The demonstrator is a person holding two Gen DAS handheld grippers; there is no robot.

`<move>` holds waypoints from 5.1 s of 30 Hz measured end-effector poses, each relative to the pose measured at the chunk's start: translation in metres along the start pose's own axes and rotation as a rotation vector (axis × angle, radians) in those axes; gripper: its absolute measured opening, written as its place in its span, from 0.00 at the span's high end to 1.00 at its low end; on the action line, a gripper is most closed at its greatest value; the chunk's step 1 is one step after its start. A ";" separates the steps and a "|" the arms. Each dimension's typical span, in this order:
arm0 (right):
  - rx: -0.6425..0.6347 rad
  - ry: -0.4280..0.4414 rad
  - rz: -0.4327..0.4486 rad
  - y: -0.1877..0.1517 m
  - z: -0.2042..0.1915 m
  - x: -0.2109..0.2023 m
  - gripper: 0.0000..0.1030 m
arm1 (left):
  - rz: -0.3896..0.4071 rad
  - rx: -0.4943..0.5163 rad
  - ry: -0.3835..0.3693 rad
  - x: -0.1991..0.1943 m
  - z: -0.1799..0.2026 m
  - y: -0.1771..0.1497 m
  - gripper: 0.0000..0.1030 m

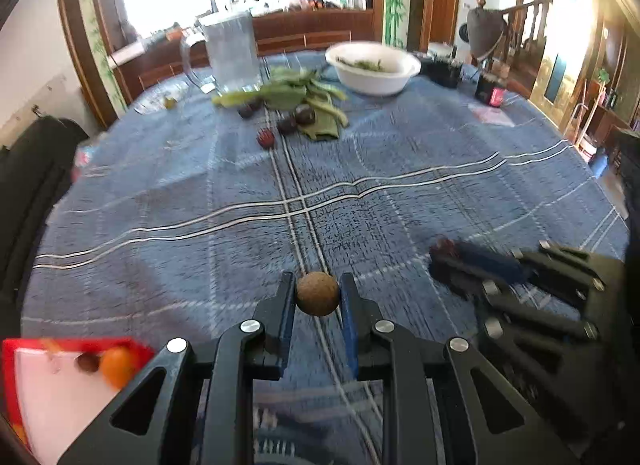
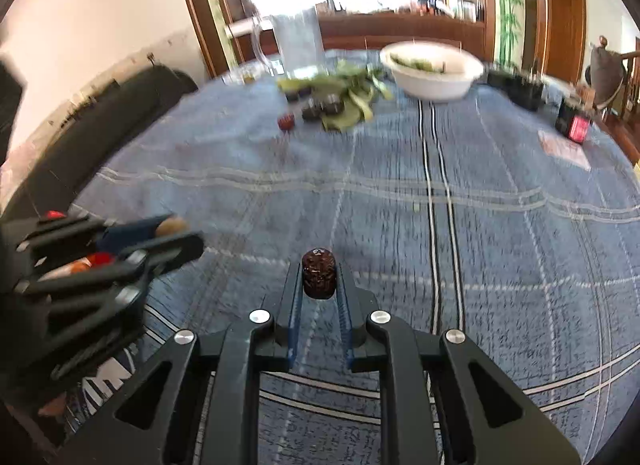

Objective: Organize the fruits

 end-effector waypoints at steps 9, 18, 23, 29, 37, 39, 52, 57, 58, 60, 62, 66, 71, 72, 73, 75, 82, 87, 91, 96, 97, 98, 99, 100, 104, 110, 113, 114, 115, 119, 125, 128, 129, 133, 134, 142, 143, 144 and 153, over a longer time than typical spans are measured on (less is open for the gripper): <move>-0.016 0.012 0.161 0.011 -0.012 -0.028 0.82 | 0.172 -0.039 0.078 -0.088 -0.028 -0.025 0.80; -0.092 0.074 0.156 0.012 -0.081 -0.041 0.82 | 0.249 -0.122 0.196 -0.131 -0.096 -0.047 0.80; -0.156 0.167 0.170 0.010 -0.147 -0.054 0.82 | 0.260 -0.161 0.233 -0.137 -0.121 -0.061 0.80; -0.230 0.263 0.163 0.000 -0.210 -0.063 0.82 | 0.252 -0.209 0.272 -0.139 -0.148 -0.080 0.80; -0.285 0.318 0.124 -0.019 -0.250 -0.060 0.82 | 0.220 -0.267 0.302 -0.135 -0.178 -0.102 0.80; -0.286 0.317 0.118 -0.019 -0.252 -0.056 0.82 | 0.213 -0.279 0.308 -0.134 -0.185 -0.108 0.80; -0.267 0.314 0.058 -0.030 -0.254 -0.031 0.82 | 0.145 -0.330 0.334 -0.120 -0.211 -0.135 0.80; -0.259 0.309 0.048 -0.032 -0.252 -0.026 0.82 | 0.131 -0.320 0.330 -0.114 -0.207 -0.136 0.80; -0.259 0.312 0.043 -0.032 -0.252 -0.024 0.82 | 0.130 -0.319 0.329 -0.114 -0.207 -0.135 0.80; -0.258 0.319 0.036 -0.032 -0.252 -0.023 0.82 | 0.126 -0.317 0.327 -0.112 -0.206 -0.135 0.80; -0.253 0.324 0.032 -0.032 -0.251 -0.022 0.82 | 0.122 -0.314 0.328 -0.111 -0.205 -0.135 0.80; -0.233 0.336 0.009 -0.032 -0.249 -0.016 0.82 | 0.115 -0.309 0.330 -0.108 -0.204 -0.135 0.80; -0.234 0.351 0.003 -0.032 -0.250 -0.015 0.82 | 0.113 -0.300 0.342 -0.106 -0.203 -0.133 0.80; -0.236 0.352 0.002 -0.033 -0.251 -0.015 0.82 | 0.113 -0.298 0.347 -0.107 -0.202 -0.134 0.80; -0.238 0.353 0.001 -0.033 -0.252 -0.015 0.82 | 0.113 -0.295 0.350 -0.107 -0.201 -0.134 0.80; -0.238 0.357 0.000 -0.033 -0.252 -0.015 0.82 | 0.114 -0.290 0.357 -0.106 -0.200 -0.133 0.80; -0.228 0.373 -0.001 -0.034 -0.251 -0.014 0.82 | 0.111 -0.281 0.366 -0.105 -0.196 -0.132 0.80; -0.225 0.384 -0.004 -0.034 -0.251 -0.014 0.82 | 0.108 -0.279 0.369 -0.104 -0.196 -0.131 0.80; -0.215 0.396 -0.012 -0.035 -0.251 -0.013 0.82 | 0.106 -0.277 0.372 -0.104 -0.196 -0.130 0.80; -0.216 0.398 -0.011 -0.034 -0.251 -0.013 0.82 | 0.105 -0.273 0.377 -0.103 -0.195 -0.130 0.80; -0.217 0.398 -0.010 -0.034 -0.251 -0.013 0.82 | 0.104 -0.273 0.378 -0.103 -0.194 -0.131 0.80; -0.218 0.399 -0.009 -0.035 -0.251 -0.013 0.82 | 0.104 -0.272 0.379 -0.103 -0.194 -0.131 0.80; -0.218 0.400 -0.008 -0.034 -0.251 -0.013 0.82 | 0.103 -0.272 0.380 -0.103 -0.194 -0.131 0.80; -0.218 0.399 -0.008 -0.034 -0.251 -0.013 0.81 | 0.103 -0.272 0.381 -0.103 -0.194 -0.131 0.80; -0.218 0.399 -0.004 -0.034 -0.251 -0.014 0.81 | 0.102 -0.269 0.386 -0.102 -0.193 -0.131 0.80; -0.219 0.398 0.004 -0.034 -0.251 -0.016 0.81 | 0.101 -0.267 0.390 -0.102 -0.192 -0.130 0.80; -0.221 0.395 0.007 -0.034 -0.252 -0.017 0.81 | 0.101 -0.268 0.391 -0.102 -0.192 -0.131 0.80; -0.222 0.395 0.008 -0.033 -0.252 -0.017 0.81 | 0.101 -0.268 0.392 -0.102 -0.192 -0.131 0.80; -0.223 0.395 0.010 -0.033 -0.252 -0.017 0.81 | 0.100 -0.269 0.392 -0.102 -0.192 -0.131 0.80; -0.223 0.388 0.009 -0.033 -0.252 -0.017 0.81 | 0.098 -0.272 0.395 -0.103 -0.192 -0.131 0.80; -0.221 0.383 0.022 -0.032 -0.250 -0.019 0.65 | 0.091 -0.289 0.395 -0.104 -0.193 -0.131 0.79; -0.218 0.383 0.042 -0.031 -0.249 -0.023 0.59 | 0.089 -0.296 0.396 -0.105 -0.191 -0.132 0.79; -0.217 0.385 0.047 -0.031 -0.249 -0.024 0.58 | 0.089 -0.298 0.395 -0.105 -0.191 -0.132 0.77; -0.214 0.387 0.076 -0.030 -0.247 -0.029 0.58 | 0.107 -0.298 0.398 -0.112 -0.186 -0.132 0.65; -0.216 0.387 0.084 -0.030 -0.247 -0.031 0.58 | 0.116 -0.300 0.402 -0.116 -0.185 -0.132 0.62; -0.210 0.353 0.172 -0.028 -0.241 -0.051 0.48 | 0.185 -0.314 0.461 -0.145 -0.181 -0.133 0.26; -0.211 0.343 0.182 -0.029 -0.239 -0.055 0.47 | 0.195 -0.315 0.470 -0.149 -0.180 -0.133 0.24; -0.210 0.336 0.190 -0.030 -0.238 -0.060 0.43 | 0.205 -0.316 0.476 -0.153 -0.179 -0.134 0.23; -0.162 0.285 0.326 -0.035 -0.219 -0.127 0.21 | 0.284 -0.328 0.507 -0.191 -0.162 -0.141 0.16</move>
Point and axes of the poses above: each gripper's, at about its wrist camera, not at the fingertips, and x roughly the way its jaws point, z to its right, y to its top, the point moved 5 cm from there along x, roughly the way its jaws point, and after that the axes turned 9 degrees about -x, right-handed, at the moved point
